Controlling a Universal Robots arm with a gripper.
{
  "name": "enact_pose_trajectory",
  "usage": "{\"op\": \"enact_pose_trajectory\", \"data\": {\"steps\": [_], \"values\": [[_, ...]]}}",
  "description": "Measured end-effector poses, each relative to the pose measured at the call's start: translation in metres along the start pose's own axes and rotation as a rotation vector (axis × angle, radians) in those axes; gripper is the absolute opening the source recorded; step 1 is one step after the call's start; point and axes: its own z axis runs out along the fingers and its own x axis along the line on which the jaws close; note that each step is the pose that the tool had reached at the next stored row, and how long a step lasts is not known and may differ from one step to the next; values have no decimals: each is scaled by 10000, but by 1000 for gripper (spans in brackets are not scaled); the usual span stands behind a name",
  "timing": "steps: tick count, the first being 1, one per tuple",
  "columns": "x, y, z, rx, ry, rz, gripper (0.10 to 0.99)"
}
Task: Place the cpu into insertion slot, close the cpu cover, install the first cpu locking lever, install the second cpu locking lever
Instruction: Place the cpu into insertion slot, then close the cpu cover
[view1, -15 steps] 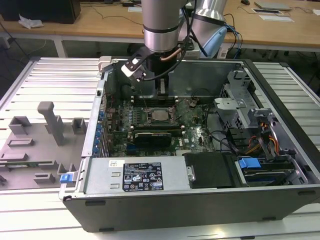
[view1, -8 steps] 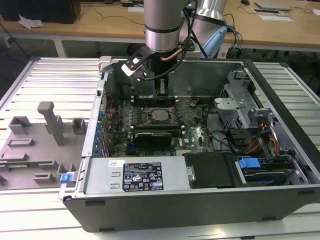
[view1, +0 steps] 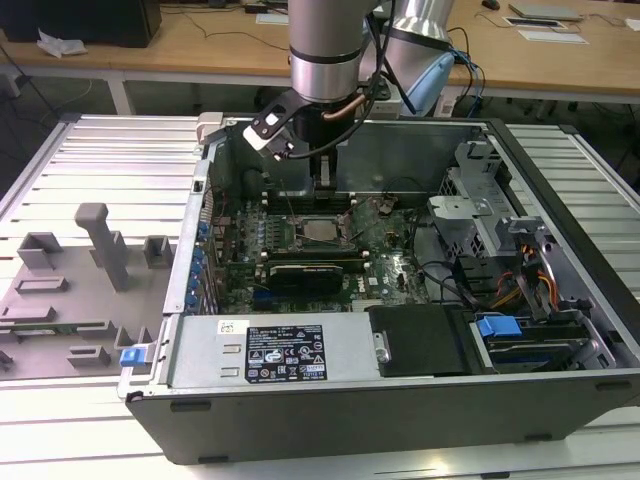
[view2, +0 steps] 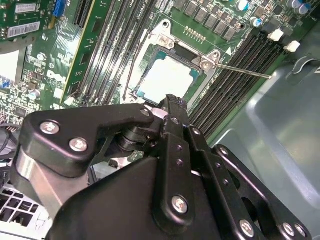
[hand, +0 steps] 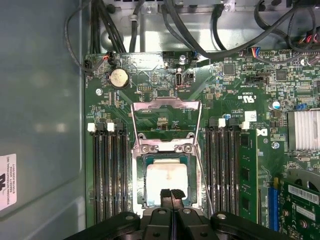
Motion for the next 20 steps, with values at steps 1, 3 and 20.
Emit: {"op": "enact_pose_trajectory", "data": {"steps": [1, 3, 20], "values": [[0, 0, -2, 0, 0, 0, 106], [0, 0, -5, 0, 0, 0, 106], [1, 30, -33, 3, -1, -1, 106]]}}
